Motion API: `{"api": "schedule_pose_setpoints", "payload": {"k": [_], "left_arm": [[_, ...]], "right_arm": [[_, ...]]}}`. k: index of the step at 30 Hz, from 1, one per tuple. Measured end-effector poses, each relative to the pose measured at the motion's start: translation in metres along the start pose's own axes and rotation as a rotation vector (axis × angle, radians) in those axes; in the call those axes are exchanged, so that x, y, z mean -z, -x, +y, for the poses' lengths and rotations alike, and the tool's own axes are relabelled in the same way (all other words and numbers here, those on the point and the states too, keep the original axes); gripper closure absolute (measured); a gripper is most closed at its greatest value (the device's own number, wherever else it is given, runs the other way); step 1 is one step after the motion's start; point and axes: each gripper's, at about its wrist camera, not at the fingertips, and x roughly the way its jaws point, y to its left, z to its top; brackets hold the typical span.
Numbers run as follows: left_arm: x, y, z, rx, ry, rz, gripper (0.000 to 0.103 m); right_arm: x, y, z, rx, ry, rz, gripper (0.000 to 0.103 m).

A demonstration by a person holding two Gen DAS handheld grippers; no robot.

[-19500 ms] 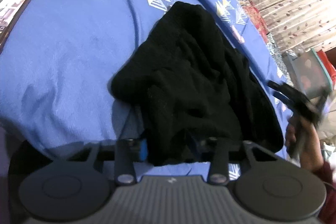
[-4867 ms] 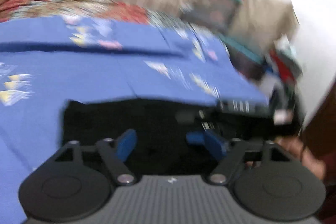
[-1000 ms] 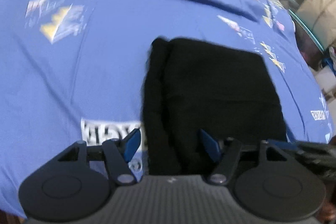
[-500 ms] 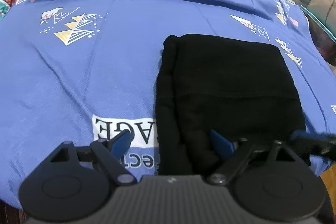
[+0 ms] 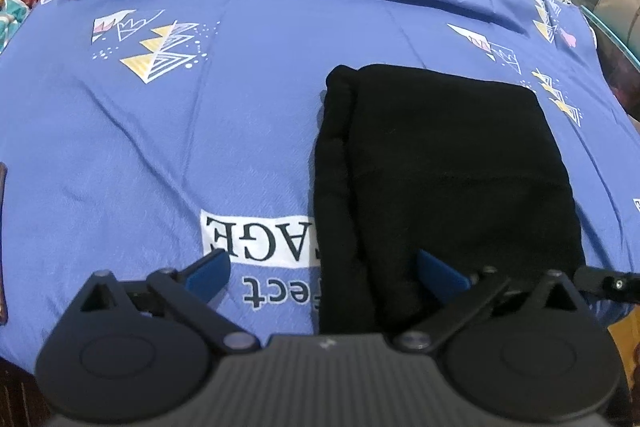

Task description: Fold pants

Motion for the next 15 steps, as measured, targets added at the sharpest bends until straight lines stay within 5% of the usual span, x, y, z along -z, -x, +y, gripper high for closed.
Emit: {"api": "schedule_pose_setpoints", "payload": {"k": [15], "left_arm": [[0.005, -0.009, 0.014, 0.061, 0.087, 0.034, 0.0]], "right_arm": [[0.0, 0.011, -0.01, -0.071, -0.062, -0.031, 0.012]]}}
